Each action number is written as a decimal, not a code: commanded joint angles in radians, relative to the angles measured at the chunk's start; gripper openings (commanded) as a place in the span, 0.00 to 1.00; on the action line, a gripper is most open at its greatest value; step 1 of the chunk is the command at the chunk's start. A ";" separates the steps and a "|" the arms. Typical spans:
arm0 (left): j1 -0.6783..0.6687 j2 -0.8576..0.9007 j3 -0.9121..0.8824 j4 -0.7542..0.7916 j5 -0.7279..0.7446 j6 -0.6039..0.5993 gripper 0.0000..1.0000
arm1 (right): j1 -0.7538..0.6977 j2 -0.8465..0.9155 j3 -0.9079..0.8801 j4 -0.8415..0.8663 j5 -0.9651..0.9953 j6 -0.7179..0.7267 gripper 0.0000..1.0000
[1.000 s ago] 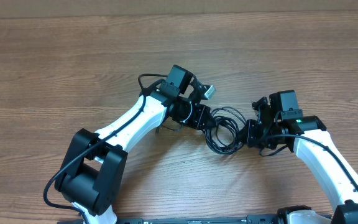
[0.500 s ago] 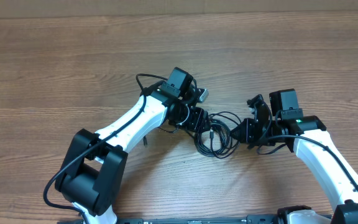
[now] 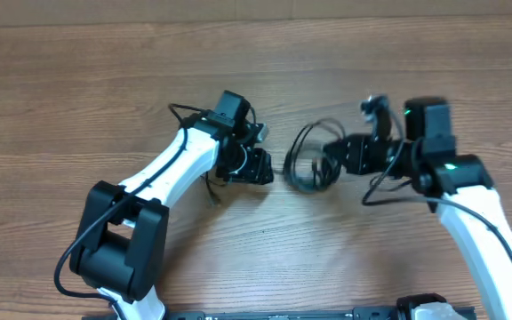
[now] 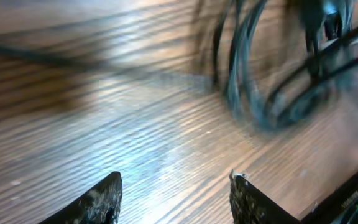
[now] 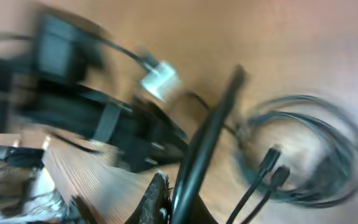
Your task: Untangle cables
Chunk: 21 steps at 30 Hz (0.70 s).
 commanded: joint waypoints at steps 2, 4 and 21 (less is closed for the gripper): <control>0.008 0.005 0.023 0.000 0.053 0.094 0.54 | 0.003 -0.130 0.103 0.015 -0.059 0.009 0.04; 0.011 0.005 0.023 0.006 0.118 0.126 0.54 | 0.003 -0.161 0.103 -0.003 0.016 0.009 0.04; -0.021 0.005 0.022 0.155 0.249 0.045 0.55 | 0.003 -0.130 0.103 -0.366 0.589 0.024 0.04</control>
